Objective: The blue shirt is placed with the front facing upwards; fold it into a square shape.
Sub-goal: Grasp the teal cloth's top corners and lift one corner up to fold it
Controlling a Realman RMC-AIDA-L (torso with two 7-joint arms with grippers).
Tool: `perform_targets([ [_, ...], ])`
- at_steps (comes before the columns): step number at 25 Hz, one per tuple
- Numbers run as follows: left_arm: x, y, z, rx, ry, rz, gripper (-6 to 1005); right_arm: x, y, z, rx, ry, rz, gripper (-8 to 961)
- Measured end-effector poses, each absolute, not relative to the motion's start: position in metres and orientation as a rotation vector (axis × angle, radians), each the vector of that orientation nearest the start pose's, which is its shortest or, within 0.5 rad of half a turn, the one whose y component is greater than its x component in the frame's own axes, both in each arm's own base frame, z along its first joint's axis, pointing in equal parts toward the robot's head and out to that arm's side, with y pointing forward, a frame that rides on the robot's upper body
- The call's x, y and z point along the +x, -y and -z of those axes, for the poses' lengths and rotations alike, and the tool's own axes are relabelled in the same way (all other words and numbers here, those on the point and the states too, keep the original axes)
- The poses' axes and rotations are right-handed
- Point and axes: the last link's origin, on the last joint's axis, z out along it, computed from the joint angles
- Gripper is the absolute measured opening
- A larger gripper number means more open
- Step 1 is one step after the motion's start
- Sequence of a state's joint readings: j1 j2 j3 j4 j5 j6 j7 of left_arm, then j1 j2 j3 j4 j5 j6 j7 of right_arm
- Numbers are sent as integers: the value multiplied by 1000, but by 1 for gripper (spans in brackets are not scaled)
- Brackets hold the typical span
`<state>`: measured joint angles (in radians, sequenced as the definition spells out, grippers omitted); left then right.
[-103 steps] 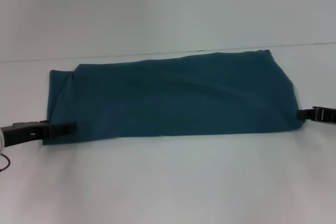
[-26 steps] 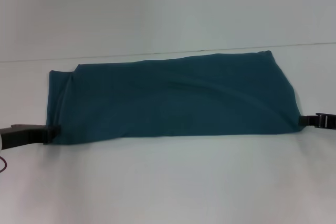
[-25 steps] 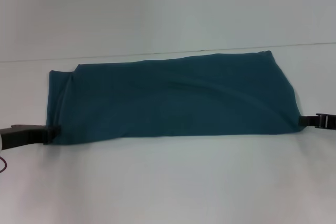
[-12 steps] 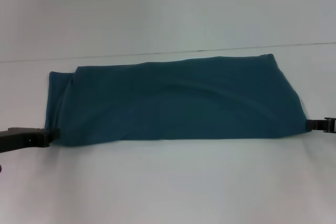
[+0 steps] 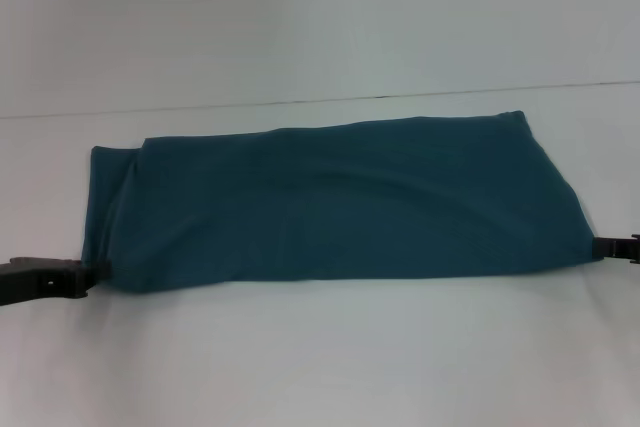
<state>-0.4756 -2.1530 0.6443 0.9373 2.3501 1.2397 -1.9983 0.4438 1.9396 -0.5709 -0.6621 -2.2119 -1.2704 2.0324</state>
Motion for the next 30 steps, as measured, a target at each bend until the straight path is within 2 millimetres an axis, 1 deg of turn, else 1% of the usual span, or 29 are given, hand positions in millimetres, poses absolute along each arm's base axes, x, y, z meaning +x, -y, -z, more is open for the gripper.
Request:
perform_targets([
  [9, -311, -339, -30, -2293, 1251, 293, 17, 376, -321, -74, -2081, -1531, -407, 76],
  [14, -310, -332, -31, -2330, 1254, 292, 31, 377, -316, -77, -2087, -1531, -420, 85],
  [21, -311, -324, -35, -2357, 1265, 308, 49, 377, -315, -78, -2097, -1535, -426, 98],
  [30, -315, -323, -38, -2333, 1273, 320, 74, 378, -316, -78, -2080, -1532, -424, 115],
])
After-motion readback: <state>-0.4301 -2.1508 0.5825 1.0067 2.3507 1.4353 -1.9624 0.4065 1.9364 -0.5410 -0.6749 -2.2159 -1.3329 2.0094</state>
